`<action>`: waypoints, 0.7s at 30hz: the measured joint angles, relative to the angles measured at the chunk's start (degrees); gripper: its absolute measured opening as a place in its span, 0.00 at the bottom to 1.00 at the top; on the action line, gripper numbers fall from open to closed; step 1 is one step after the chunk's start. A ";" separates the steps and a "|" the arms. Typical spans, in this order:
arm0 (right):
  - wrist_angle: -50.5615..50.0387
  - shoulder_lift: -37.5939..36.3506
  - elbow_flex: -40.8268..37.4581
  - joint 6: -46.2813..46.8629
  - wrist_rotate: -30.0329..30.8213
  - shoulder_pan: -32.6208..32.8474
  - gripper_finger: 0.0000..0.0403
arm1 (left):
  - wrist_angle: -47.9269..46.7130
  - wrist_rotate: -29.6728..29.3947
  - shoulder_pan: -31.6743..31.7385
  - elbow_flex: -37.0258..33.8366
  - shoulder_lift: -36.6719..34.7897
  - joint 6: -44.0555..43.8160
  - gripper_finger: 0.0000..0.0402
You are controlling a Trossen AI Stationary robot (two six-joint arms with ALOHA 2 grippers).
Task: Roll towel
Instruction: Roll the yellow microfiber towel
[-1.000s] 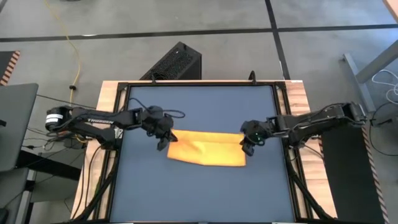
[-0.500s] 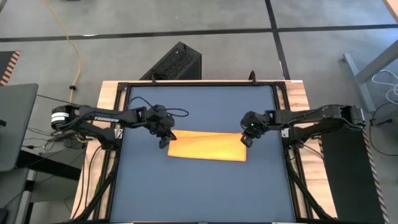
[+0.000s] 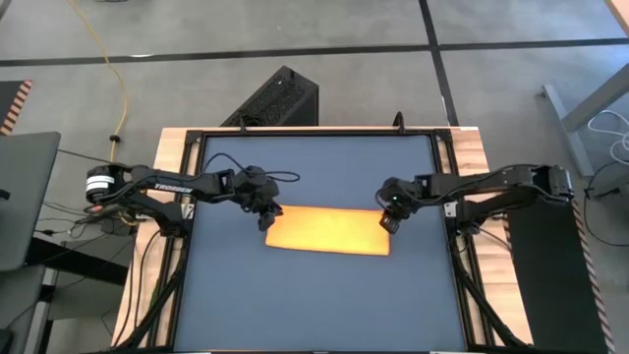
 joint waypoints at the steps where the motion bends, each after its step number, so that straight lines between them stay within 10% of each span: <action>1: -0.02 -0.56 0.00 -0.51 0.00 -0.17 0.40 | 0.07 -0.79 0.03 0.00 0.00 0.04 0.20; 16: 0.76 -8.63 0.00 -3.29 -0.04 1.87 0.53 | -24.31 -11.37 0.86 10.82 -5.58 9.76 0.32; 21: 7.82 -8.63 0.04 -9.99 -0.61 6.08 0.50 | -18.90 -2.01 -0.80 10.35 -8.44 5.35 0.31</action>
